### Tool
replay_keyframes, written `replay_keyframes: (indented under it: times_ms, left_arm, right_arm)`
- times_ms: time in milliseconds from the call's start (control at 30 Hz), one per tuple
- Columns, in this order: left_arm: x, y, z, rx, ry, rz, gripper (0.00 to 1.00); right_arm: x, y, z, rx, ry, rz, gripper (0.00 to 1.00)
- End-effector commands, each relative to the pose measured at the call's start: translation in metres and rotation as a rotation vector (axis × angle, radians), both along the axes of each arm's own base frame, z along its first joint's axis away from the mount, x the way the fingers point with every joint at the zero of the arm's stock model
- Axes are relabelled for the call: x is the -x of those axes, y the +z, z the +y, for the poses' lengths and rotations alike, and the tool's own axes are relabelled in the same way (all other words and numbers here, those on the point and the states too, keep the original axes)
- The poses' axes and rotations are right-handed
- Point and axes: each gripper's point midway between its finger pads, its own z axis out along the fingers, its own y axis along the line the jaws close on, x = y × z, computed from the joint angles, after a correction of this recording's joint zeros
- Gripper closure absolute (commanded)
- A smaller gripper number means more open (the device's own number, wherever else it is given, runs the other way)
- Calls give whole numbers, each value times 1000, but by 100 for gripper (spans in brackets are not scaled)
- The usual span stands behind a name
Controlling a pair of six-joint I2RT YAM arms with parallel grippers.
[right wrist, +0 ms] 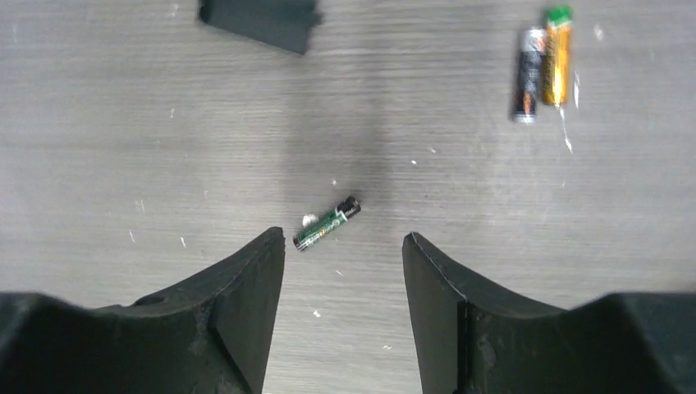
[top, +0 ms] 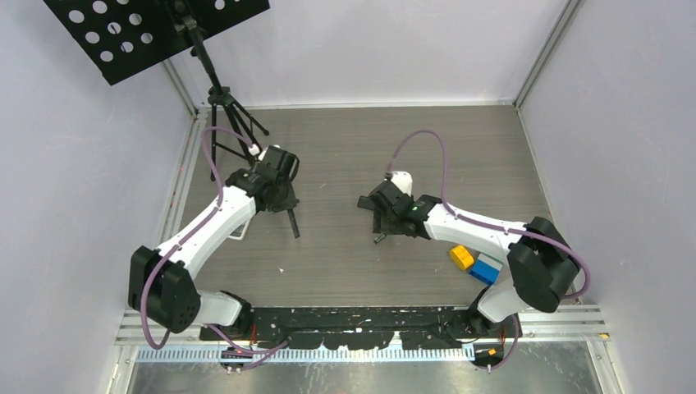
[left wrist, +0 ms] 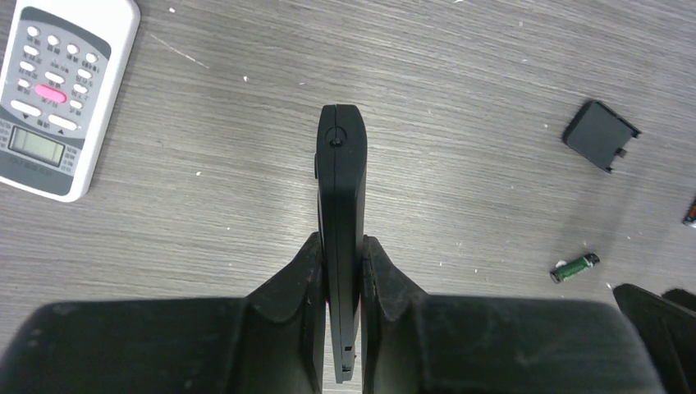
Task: Load the batteries into the remote control
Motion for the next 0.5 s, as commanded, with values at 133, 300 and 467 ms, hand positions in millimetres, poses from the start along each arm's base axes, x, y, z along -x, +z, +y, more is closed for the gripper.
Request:
replay_keyframes:
  times_ms: [133, 300, 467]
  left_arm:
    - [-3, 48, -10, 114, -156, -184, 100]
    - [5, 63, -11, 159, -190, -232, 100]
    - [8, 70, -8, 167, -188, -243, 100]
  right_arm:
    - [12, -4, 17, 243, 898, 48, 42]
    - [12, -7, 4, 375, 1066, 96, 46]
    - [6, -17, 1, 439, 1131, 110, 47]
